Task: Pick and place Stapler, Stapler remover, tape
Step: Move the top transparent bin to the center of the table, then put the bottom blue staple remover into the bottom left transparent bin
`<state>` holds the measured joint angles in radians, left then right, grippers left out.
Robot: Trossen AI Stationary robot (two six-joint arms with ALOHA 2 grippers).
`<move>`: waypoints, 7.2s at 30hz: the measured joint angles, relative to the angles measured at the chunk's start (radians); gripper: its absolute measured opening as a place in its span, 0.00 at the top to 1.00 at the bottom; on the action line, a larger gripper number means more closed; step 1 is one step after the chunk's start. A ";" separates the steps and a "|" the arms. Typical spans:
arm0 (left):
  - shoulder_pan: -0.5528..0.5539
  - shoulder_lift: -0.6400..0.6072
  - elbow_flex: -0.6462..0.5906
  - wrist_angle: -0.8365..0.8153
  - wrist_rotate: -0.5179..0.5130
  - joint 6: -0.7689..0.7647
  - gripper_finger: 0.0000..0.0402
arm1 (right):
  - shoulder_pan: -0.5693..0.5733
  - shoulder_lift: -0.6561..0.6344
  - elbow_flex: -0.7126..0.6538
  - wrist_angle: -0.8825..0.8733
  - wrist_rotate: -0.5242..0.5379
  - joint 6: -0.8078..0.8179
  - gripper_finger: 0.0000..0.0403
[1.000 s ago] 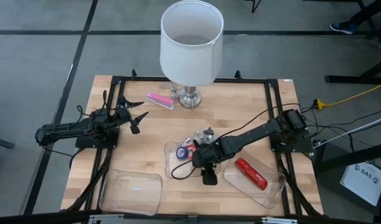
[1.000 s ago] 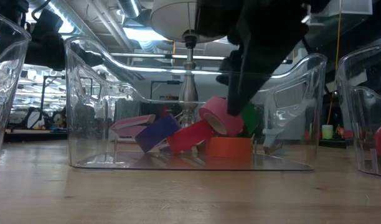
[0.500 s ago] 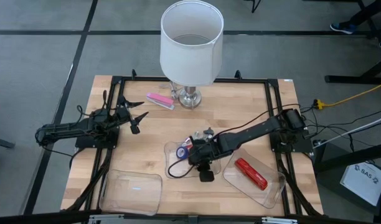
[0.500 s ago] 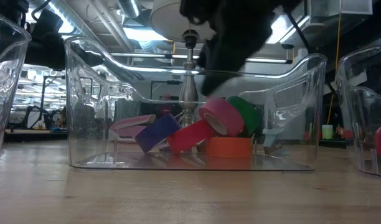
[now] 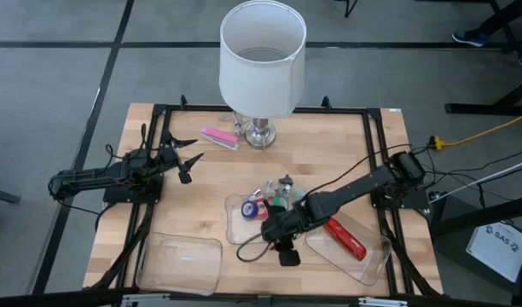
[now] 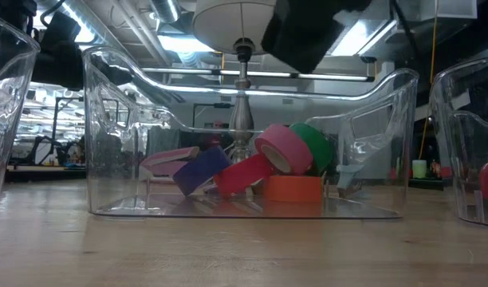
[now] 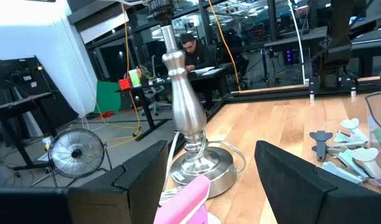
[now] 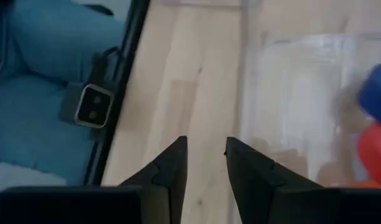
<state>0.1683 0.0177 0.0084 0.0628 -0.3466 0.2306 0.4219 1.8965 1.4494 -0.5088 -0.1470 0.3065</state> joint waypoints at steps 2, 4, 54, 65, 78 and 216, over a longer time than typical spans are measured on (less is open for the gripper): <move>0.000 0.000 0.000 0.000 0.000 0.000 0.40 | 0.010 0.000 0.000 -0.013 0.013 0.001 0.72; 0.000 0.000 0.000 0.000 0.000 0.000 0.40 | 0.015 0.000 0.000 -0.044 0.064 0.010 0.72; 0.000 0.000 0.000 0.000 0.000 0.000 0.40 | -0.115 0.082 0.000 0.006 0.076 -0.232 0.98; 0.000 0.000 0.000 0.000 0.000 0.000 0.40 | -0.190 0.082 -0.001 0.083 0.122 -0.237 0.99; 0.000 0.000 0.000 0.000 0.000 0.000 0.40 | -0.262 0.116 -0.002 0.165 0.128 -0.344 0.97; 0.000 0.000 0.000 0.000 0.000 0.000 0.40 | -0.195 -0.156 -0.220 0.021 -0.219 0.223 1.00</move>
<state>0.1684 0.0177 0.0086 0.0628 -0.3466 0.2306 0.2269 1.7408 1.2289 -0.4875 -0.3661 0.5298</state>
